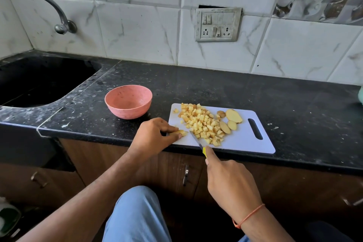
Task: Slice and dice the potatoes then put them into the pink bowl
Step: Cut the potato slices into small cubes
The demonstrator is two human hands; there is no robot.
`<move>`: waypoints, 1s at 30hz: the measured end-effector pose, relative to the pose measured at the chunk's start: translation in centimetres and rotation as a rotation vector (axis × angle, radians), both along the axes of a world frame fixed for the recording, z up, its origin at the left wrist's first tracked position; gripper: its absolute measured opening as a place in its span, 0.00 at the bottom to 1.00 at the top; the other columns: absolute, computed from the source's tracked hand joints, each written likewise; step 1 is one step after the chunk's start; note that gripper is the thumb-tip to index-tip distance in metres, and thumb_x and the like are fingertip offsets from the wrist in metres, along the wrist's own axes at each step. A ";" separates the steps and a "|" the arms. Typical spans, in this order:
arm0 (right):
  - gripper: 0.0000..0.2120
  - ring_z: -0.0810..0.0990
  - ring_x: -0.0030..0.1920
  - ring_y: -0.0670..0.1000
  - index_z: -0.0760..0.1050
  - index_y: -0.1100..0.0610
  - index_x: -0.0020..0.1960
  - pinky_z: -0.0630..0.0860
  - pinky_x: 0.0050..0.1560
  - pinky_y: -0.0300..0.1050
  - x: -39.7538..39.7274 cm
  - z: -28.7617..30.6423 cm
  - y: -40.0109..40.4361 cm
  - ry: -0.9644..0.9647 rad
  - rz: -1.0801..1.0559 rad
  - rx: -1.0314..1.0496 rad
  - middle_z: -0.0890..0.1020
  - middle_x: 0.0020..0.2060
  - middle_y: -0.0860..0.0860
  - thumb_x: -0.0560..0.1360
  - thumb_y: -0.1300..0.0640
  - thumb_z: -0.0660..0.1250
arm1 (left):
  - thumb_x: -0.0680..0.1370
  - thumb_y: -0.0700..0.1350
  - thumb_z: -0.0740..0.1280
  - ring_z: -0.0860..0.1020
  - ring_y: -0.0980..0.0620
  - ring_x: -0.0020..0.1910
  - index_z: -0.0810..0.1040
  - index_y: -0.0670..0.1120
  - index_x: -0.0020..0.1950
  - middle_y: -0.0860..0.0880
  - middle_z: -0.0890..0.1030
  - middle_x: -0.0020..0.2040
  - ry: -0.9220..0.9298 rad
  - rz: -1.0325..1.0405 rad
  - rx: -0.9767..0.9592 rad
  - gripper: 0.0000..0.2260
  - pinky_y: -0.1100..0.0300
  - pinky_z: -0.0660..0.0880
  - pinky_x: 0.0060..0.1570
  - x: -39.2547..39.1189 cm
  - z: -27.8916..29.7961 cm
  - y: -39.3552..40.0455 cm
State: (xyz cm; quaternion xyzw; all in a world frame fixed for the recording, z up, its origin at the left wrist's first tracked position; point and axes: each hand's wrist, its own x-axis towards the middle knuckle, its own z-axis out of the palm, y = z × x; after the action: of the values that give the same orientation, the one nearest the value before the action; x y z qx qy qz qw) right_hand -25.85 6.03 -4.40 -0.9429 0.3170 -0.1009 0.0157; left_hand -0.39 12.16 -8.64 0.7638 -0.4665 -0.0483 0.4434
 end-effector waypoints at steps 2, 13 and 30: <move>0.25 0.72 0.28 0.46 0.54 0.47 0.84 0.59 0.26 0.39 0.2 0.2 -0.1 -0.042 -0.008 0.014 0.73 0.30 0.46 0.88 0.49 0.50 | 0.72 0.59 0.81 0.82 0.61 0.46 0.89 0.56 0.57 0.60 0.85 0.50 0.022 -0.008 0.019 0.15 0.61 0.81 0.47 0.1 0.2 0.2; 0.25 0.73 0.32 0.48 0.55 0.49 0.84 0.56 0.27 0.40 3.3 -0.5 1.0 -0.064 0.042 0.024 0.77 0.35 0.47 0.87 0.51 0.52 | 0.71 0.58 0.82 0.82 0.60 0.46 0.90 0.57 0.53 0.60 0.85 0.49 0.068 -0.005 0.038 0.12 0.57 0.81 0.47 0.1 0.5 0.3; 0.26 0.66 0.24 0.45 0.56 0.47 0.83 0.58 0.24 0.41 -0.1 -1.0 -0.5 0.009 0.044 -0.023 0.69 0.26 0.46 0.86 0.53 0.55 | 0.73 0.57 0.81 0.82 0.59 0.46 0.90 0.56 0.55 0.60 0.84 0.49 0.024 0.042 0.000 0.12 0.57 0.81 0.46 -0.6 0.3 0.3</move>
State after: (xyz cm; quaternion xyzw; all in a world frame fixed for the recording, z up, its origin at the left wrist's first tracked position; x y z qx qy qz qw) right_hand -25.93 5.49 -5.40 -0.9502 0.2952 -0.0999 0.0056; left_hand -1.00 12.46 -8.37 0.7728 -0.4451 -0.0483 0.4499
